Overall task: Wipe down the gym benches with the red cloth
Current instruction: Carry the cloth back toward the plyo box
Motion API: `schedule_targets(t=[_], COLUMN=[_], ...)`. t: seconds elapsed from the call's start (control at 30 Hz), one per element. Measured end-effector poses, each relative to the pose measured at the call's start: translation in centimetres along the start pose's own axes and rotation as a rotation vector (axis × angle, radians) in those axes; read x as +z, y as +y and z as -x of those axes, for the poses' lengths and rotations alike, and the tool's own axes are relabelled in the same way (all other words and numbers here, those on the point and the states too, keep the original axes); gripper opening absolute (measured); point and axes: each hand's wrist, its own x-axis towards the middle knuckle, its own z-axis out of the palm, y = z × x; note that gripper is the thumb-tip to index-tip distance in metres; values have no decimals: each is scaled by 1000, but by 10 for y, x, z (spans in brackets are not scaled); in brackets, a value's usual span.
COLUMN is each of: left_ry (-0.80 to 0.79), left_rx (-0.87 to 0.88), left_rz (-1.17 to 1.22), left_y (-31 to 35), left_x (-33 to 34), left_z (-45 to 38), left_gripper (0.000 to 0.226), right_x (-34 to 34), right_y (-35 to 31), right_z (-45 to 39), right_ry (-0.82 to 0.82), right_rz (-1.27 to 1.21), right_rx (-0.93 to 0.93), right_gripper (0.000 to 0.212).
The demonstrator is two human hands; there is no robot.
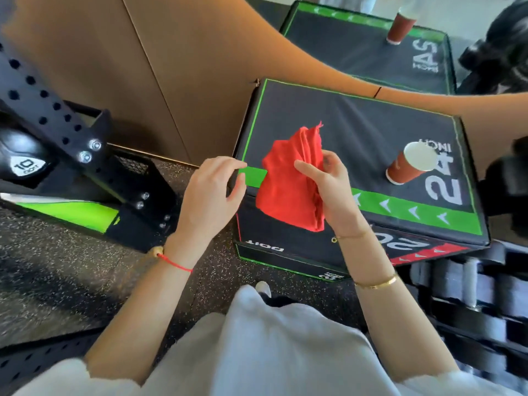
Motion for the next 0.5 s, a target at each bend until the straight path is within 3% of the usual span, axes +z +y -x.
schedule_targets(t=[0.37, 0.5], left_ry=[-102, -159], left_rx=[74, 109], left_rz=[27, 16], left_y=[-31, -42], left_x=[72, 88], left_z=[-94, -110], left_gripper=[25, 25], right_x=[-5, -7], right_y=[8, 20], right_z=[-103, -120], right_ry=[51, 86], right_rz=[91, 261], right_rx=[50, 37], right_gripper=[44, 40])
